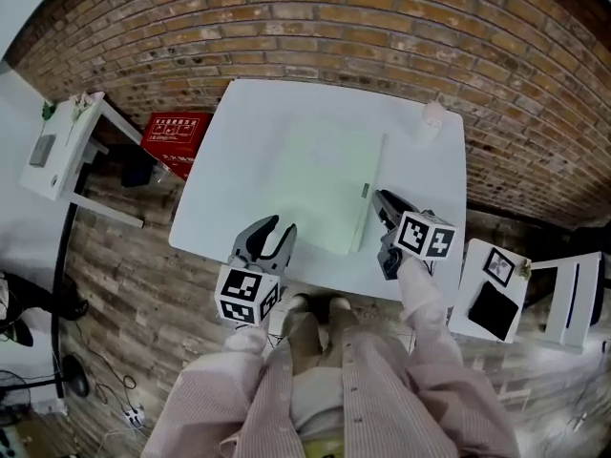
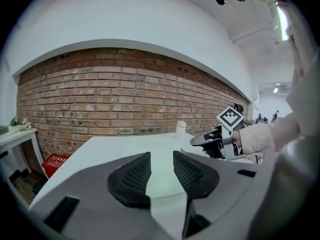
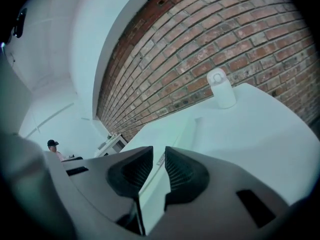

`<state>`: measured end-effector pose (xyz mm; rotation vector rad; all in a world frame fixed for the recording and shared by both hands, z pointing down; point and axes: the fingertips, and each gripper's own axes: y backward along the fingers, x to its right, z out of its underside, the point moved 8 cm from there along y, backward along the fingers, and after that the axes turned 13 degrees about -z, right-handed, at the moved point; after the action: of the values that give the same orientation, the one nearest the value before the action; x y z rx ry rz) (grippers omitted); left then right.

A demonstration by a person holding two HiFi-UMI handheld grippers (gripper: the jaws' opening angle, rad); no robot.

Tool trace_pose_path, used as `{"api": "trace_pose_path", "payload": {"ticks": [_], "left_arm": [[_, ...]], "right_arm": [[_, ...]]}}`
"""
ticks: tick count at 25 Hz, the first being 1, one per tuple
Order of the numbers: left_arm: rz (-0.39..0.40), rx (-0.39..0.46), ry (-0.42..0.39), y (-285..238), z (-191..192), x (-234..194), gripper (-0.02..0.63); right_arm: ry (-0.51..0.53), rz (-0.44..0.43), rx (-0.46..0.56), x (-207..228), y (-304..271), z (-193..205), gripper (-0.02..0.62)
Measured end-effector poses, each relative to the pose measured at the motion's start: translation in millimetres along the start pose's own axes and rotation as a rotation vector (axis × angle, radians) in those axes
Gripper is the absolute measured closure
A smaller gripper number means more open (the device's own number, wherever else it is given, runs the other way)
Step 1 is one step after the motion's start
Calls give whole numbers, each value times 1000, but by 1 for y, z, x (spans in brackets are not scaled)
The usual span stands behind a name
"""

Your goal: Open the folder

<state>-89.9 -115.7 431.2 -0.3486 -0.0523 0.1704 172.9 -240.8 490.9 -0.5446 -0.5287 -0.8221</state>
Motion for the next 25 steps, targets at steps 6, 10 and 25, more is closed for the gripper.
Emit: {"api": "trace_pose_path", "payload": {"ticks": [6, 10, 25], "left_arm": [[161, -49, -189, -26, 3, 3, 463], [275, -81, -290, -34, 5, 7, 444], [470, -93, -790, -38, 36, 37, 330]], "right_arm": [[-91, 56, 24, 14, -11, 9, 518], [-142, 72, 43, 17, -18, 18, 518], [-250, 83, 125, 19, -18, 33, 518]]}}
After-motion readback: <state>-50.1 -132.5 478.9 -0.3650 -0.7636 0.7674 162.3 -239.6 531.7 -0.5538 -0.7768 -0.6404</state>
